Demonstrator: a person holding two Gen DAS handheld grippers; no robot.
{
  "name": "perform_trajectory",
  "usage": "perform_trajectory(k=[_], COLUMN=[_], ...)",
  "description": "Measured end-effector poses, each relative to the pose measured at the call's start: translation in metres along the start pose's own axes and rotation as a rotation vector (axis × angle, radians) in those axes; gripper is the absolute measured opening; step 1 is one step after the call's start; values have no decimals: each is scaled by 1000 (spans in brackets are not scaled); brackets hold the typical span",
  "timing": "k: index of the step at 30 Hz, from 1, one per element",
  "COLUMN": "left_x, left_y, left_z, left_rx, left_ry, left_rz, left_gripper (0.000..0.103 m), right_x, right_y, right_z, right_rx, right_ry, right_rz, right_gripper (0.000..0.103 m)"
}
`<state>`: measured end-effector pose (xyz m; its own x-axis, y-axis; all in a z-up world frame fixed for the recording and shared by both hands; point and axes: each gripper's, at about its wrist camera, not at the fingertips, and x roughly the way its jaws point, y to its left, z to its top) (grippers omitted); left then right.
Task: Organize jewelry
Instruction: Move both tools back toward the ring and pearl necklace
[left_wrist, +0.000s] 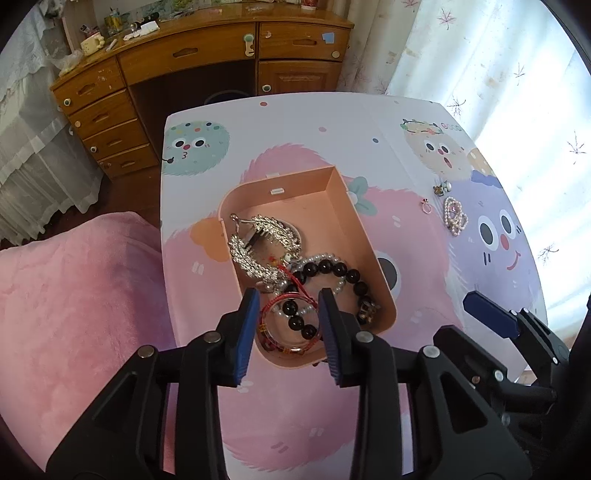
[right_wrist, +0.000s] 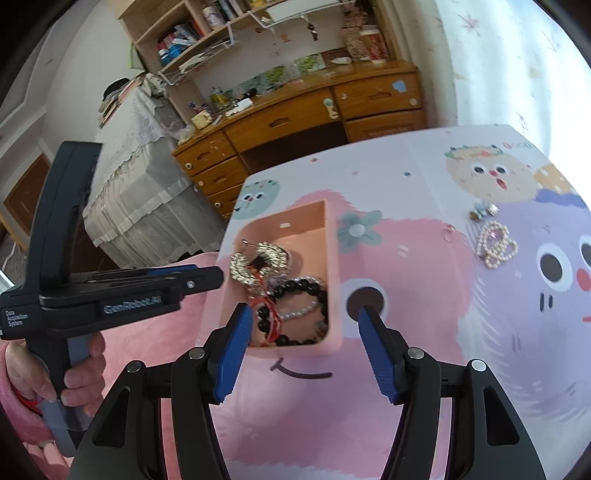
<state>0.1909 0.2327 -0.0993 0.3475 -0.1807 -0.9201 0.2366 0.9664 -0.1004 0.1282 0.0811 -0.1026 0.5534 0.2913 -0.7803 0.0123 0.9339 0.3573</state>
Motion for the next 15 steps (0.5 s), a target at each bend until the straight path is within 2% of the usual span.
perform_trajectory(k=[11, 15], left_x=[13, 22], left_y=[-56, -90], left_z=[-35, -37], left_rx=[-11, 14], left_ry=[107, 140], left_rz=[-41, -63], left_gripper=[31, 31], right_x=[-1, 0], right_y=[-106, -144], right_z=[-37, -41], right_rx=[287, 325], right_ry=[208, 260], right_rz=[-21, -40], right_gripper=[66, 67])
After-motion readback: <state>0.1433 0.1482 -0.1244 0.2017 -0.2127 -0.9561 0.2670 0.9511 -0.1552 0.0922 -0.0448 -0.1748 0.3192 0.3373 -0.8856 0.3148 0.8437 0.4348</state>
